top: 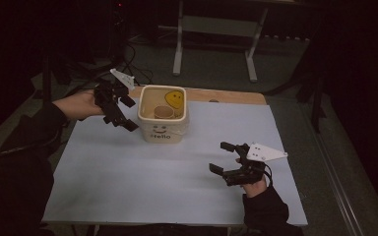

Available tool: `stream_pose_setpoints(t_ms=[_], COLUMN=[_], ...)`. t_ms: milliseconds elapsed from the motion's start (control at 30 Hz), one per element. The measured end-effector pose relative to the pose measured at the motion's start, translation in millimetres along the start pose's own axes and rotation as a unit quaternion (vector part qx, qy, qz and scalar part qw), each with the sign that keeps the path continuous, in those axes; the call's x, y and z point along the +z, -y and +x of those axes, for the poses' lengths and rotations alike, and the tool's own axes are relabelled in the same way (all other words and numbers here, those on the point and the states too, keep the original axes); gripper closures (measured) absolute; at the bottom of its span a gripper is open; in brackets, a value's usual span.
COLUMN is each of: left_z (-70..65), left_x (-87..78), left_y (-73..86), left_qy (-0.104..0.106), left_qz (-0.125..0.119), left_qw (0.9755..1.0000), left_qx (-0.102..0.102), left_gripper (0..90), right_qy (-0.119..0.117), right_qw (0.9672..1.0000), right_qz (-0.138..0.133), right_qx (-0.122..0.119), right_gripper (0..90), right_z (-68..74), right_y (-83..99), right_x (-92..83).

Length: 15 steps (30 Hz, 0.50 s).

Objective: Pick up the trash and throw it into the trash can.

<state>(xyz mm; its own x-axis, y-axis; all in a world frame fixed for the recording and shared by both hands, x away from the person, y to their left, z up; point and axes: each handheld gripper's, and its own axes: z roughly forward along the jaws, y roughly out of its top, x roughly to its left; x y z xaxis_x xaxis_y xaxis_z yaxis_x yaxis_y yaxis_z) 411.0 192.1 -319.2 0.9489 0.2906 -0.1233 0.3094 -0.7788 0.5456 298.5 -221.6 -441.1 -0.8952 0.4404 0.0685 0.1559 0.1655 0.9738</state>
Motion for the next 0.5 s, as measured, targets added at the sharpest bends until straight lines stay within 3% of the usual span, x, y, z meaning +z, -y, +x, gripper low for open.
stream_pose_setpoints(t_ms=[267, 500], left_z=[-14.4, -26.5], left_x=[10.0, 22.0], left_y=[16.7, 31.4], left_qy=[-0.01, 0.002], left_qz=[0.005, -0.003], left_qw=[0.9999, 1.0], left_qx=[0.003, 0.003], left_gripper=[0.2, 0.2], right_qy=[0.0, -0.001], right_qw=[1.0, 1.0], right_qz=[0.002, 0.005], right_qx=[0.0, -0.001], right_gripper=[14.0, 14.0], right_z=[0.3, 0.5], right_y=[0.2, 0.2], right_x=[0.8, 1.6])
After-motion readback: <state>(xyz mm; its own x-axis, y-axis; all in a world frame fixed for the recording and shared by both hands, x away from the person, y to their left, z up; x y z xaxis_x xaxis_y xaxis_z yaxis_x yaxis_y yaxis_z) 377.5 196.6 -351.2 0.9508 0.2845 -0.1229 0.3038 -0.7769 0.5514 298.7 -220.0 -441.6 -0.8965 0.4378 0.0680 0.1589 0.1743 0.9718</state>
